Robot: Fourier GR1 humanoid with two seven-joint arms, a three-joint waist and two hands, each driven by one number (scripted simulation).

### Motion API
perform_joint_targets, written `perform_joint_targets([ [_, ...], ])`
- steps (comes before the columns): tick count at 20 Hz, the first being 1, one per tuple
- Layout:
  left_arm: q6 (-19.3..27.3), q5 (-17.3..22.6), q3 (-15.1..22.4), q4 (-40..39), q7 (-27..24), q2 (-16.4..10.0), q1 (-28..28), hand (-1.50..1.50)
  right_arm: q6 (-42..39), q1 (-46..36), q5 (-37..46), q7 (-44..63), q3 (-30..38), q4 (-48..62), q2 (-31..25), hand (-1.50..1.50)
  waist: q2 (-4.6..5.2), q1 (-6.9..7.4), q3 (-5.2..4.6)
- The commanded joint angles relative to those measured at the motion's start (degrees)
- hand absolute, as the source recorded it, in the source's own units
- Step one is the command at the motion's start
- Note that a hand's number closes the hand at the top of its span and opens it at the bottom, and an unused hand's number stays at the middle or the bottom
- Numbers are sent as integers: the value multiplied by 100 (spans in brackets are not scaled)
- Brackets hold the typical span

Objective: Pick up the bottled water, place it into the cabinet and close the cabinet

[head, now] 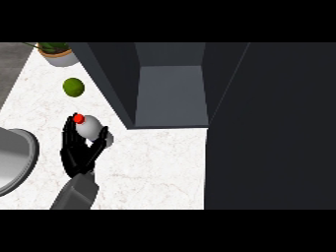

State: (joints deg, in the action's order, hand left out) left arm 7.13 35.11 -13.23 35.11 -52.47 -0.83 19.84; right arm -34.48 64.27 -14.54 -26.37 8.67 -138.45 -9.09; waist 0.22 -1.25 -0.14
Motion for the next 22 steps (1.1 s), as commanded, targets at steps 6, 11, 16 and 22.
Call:
perform_joint_targets([
  [6,-284,153,-331,-612,-369,-121,641,150,-134,124,-629,264,381,-728,-140,-150,6,-10,1],
  [11,186,-51,-222,-394,-853,27,536,150,-187,-5,-390,144,172,-549,-10,-150,-19,27,8],
  [16,-1007,-606,682,-180,-328,-60,137,150,-116,144,-500,178,220,-599,-55,-150,-32,36,7],
  [22,-1728,-842,1362,570,405,-113,-183,150,206,-244,-509,506,-3,-677,-3,-150,-35,189,14],
])
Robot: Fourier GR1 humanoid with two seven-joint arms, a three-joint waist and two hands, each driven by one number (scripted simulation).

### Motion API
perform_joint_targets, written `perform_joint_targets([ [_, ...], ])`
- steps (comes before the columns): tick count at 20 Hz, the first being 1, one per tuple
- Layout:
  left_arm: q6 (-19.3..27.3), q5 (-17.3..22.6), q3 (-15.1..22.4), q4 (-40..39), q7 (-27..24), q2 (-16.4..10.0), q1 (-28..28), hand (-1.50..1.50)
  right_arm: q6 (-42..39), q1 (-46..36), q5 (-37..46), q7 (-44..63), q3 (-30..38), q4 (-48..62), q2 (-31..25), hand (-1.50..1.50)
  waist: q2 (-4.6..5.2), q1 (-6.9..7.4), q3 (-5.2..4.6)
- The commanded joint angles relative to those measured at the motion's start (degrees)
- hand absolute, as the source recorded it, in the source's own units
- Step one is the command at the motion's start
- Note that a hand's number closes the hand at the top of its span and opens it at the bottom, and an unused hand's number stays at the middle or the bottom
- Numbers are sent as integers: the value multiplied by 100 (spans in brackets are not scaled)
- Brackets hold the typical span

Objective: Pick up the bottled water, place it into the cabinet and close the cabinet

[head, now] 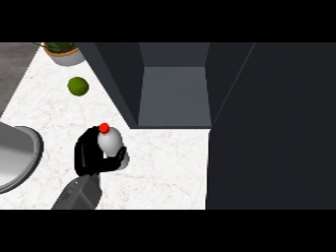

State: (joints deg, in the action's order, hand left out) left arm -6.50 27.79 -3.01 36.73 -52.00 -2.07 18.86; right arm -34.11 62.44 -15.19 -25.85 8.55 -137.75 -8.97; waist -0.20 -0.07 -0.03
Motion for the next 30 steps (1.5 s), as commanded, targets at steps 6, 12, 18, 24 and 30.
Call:
perform_joint_targets([
  [6,79,-307,945,2212,1151,42,-814,150,159,-50,-508,454,278,-715,-60,-150,-26,105,9],
  [12,936,-353,1643,3833,2028,204,-980,150,179,-154,-400,491,212,-656,49,-150,-20,71,6],
  [18,2090,-527,2754,5192,3119,207,-915,150,144,-330,-490,514,204,-579,1,-150,-14,51,6],
  [24,3692,-548,3459,5334,3839,207,151,150,382,-608,-402,967,-176,-749,147,-150,28,-27,0],
  [30,4954,-546,3555,5094,4219,207,1210,150,50,-469,-659,605,392,-536,-1,-150,16,-112,2],
])
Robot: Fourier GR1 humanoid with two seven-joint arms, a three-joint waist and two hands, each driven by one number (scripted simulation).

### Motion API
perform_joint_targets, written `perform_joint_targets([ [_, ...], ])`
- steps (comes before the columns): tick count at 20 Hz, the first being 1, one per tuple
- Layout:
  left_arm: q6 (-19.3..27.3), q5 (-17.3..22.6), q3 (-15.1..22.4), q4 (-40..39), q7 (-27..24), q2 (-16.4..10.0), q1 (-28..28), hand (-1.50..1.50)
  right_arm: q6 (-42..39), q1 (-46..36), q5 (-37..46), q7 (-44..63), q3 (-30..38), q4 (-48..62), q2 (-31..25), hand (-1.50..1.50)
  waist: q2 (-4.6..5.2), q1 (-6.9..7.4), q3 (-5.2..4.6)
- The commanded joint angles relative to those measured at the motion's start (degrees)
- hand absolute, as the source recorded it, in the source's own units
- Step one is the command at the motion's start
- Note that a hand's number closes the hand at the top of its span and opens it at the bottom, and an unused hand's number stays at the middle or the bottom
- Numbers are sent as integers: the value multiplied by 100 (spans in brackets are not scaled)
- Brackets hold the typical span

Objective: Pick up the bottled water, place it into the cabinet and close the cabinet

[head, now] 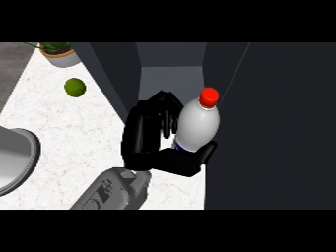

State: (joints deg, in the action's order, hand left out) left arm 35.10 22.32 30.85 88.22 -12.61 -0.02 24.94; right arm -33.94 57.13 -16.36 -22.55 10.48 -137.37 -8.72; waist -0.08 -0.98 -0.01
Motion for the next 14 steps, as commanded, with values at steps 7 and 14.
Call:
perform_joint_targets([
  [7,1517,121,275,-1099,211,2,1658,150,71,-276,-429,482,119,-466,-5,-150,20,-39,0],
  [14,920,224,-279,-2338,-110,2,2074,150,-99,10,-939,547,497,-710,-114,-150,31,-94,-4],
])
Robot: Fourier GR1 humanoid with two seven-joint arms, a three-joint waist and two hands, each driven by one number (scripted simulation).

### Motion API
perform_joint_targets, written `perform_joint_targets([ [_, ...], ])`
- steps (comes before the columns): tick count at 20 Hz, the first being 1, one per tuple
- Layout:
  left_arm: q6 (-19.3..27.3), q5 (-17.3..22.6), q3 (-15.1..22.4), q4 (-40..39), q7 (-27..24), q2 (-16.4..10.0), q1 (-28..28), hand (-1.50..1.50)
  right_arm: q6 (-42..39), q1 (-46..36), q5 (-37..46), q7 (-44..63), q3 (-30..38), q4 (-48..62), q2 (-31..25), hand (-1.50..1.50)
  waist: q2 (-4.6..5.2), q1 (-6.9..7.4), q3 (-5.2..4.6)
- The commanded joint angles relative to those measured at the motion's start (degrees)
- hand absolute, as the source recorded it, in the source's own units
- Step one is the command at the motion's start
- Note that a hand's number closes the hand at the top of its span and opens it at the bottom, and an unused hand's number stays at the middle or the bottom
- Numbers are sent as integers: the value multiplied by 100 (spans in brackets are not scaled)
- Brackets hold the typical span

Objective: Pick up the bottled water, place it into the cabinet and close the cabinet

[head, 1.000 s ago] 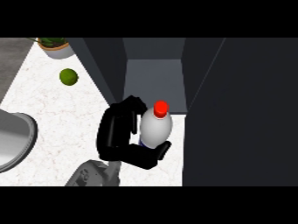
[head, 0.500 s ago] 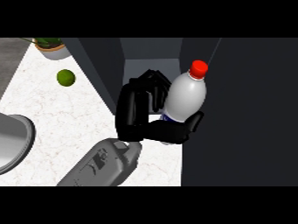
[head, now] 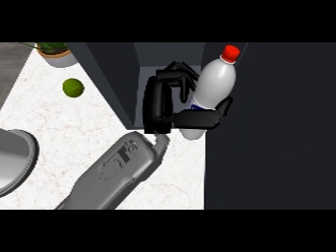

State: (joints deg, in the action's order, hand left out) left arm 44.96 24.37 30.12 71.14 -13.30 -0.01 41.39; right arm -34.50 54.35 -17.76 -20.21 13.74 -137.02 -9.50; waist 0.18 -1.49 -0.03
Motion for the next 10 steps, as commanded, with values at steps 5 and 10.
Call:
perform_joint_targets([
  [5,-499,149,-555,-1433,-401,1,588,150,163,-129,-524,494,-85,-631,138,-150,21,18,-3],
  [10,-417,312,-615,-2121,-595,1,896,150,-78,334,-984,450,306,-795,24,-150,17,-74,-4],
])
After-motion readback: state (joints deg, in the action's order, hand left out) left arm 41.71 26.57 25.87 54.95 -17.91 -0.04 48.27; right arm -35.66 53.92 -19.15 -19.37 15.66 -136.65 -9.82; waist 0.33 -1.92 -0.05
